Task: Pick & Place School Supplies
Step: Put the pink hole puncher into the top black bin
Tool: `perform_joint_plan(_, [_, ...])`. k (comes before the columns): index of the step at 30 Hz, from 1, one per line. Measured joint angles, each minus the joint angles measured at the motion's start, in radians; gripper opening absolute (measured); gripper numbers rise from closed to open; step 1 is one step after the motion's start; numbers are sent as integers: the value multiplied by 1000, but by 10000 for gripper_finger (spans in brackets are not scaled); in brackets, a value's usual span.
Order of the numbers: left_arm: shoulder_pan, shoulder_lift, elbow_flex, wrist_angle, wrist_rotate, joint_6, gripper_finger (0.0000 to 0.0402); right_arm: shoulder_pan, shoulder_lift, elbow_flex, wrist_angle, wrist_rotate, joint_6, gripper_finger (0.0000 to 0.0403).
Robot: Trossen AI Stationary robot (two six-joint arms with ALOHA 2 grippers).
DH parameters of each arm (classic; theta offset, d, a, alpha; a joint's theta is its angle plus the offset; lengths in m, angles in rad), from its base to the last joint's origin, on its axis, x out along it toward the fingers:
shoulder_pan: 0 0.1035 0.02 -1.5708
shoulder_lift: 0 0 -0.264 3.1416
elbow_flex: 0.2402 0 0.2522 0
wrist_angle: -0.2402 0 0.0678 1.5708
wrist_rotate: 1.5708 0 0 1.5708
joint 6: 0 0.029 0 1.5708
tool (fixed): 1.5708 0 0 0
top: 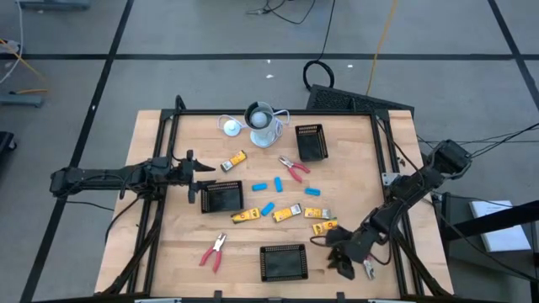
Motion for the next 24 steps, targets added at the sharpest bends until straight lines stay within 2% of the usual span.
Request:
perform_joint_plan(4, [0, 0, 0, -6, 0, -2, 211, -67, 0, 0, -16, -13, -26, 141])
perform_joint_plan(9, [0, 0, 1, -16, 0, -1, 211, -69, 0, 0, -30, -35, -46, 142])
perform_joint_plan(13, [0, 0, 2, -22, 0, 0, 211, -79, -1, 0, -157, -46, 12, 142])
perform_joint_plan(15, [0, 0, 2, -23, 0, 0, 211, -79, -1, 0, -216, -99, 52, 147])
perform_joint_plan(21, [0, 0, 2, -24, 0, 0, 211, -82, -1, 0, -273, -267, 139, 197])
perform_joint_plan(24, [0, 0, 2, -25, 0, 0, 211, -84, -1, 0, -285, -303, 155, 232])
